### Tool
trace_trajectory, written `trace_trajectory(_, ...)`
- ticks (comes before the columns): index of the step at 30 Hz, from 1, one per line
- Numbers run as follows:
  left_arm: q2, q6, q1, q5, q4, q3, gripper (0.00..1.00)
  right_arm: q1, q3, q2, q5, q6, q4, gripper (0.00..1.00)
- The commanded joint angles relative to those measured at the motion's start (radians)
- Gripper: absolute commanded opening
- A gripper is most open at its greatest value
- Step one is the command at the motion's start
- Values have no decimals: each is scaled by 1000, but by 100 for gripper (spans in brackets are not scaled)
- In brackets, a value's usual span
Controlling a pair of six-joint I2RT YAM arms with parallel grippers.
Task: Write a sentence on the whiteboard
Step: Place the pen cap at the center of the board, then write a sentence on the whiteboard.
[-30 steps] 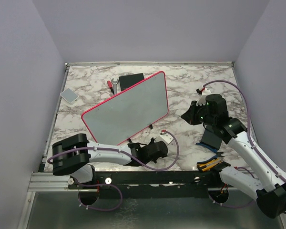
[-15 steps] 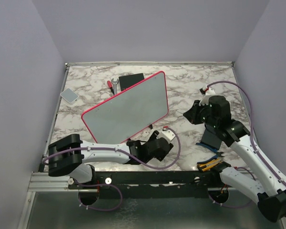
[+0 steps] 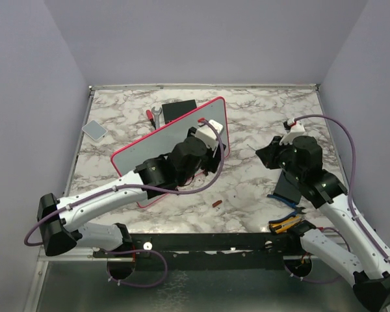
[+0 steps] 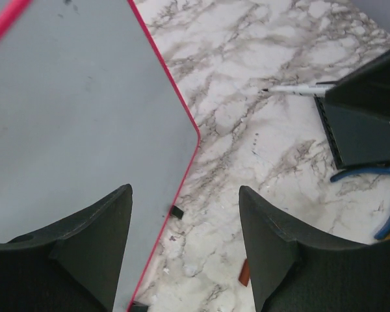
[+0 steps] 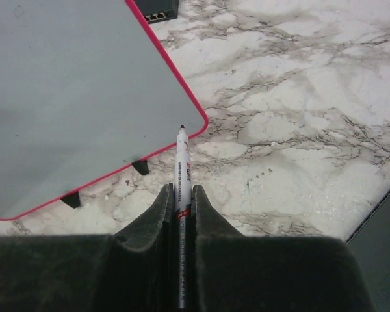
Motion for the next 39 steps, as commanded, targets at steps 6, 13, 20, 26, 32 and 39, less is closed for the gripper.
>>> trace_trajectory(6, -9, 106, 97, 112, -142, 252, 67, 1, -31, -16, -12, -21, 100, 0)
trace_trajectory(13, 53, 130, 237, 139, -164, 392, 69, 1, -42, -22, -123, -49, 149, 0)
trace_trajectory(20, 60, 59, 524, 258, -167, 438, 70, 7, -64, -66, -321, -62, 293, 0)
trace_trajectory(26, -8, 5, 698, 273, -160, 348, 72, 102, -106, -23, -401, -3, 529, 0)
trace_trajectory(32, -98, -21, 862, 222, -118, 160, 75, 352, -81, 88, -240, -41, 674, 0)
trace_trajectory(39, -152, -44, 1033, 203, -41, 6, 75, 590, 33, 340, -141, -98, 804, 0)
